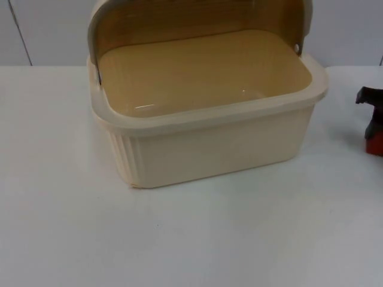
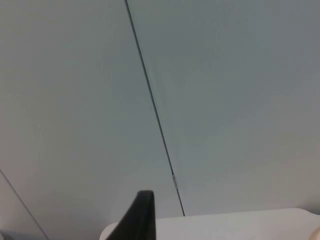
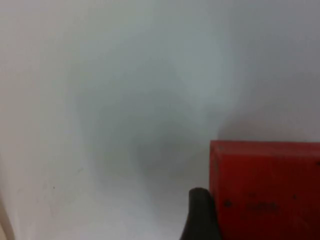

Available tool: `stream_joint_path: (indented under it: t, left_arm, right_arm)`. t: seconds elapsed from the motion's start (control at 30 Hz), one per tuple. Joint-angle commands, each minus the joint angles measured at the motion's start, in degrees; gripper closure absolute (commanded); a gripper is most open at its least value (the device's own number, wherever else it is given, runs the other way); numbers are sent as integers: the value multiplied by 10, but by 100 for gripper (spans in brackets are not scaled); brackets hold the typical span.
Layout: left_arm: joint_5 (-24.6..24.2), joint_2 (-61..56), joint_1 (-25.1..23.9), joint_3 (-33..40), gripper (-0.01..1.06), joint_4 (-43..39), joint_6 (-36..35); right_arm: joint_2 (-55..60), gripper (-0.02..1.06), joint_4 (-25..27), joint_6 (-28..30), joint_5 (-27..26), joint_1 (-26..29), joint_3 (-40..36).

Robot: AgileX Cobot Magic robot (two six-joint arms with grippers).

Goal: Open the box lid with the left hand, place the block into the box with the right hand, then close the box lid with the left hand.

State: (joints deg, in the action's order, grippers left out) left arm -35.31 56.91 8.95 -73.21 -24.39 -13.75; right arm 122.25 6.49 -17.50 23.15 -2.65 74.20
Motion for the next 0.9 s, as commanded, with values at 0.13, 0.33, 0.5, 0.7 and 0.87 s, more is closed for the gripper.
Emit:
stream_joint_path:
  t: [0.13, 0.33, 0.5, 0.7, 0.87]
  left_arm:
    - [0, -3, 4, -1, 0, -4, 0]
    - [0, -3, 4, -1, 0, -4, 0]
    - [0, -3, 4, -1, 0, -4, 0]
    - [0, -3, 4, -1, 0, -4, 0]
    - [0, -3, 4, -1, 0, -4, 0]
  right_arm:
    - [-4, 104, -3, -12, 49, 0, 6]
    - [-12, 104, -3, 87, 155, 0, 62]
    - [-12, 104, -21, 160, 298, 0, 157]
    - [-45, 104, -45, 201, 379, -1, 239]
    - [-105, 104, -94, 222, 405, -5, 246]
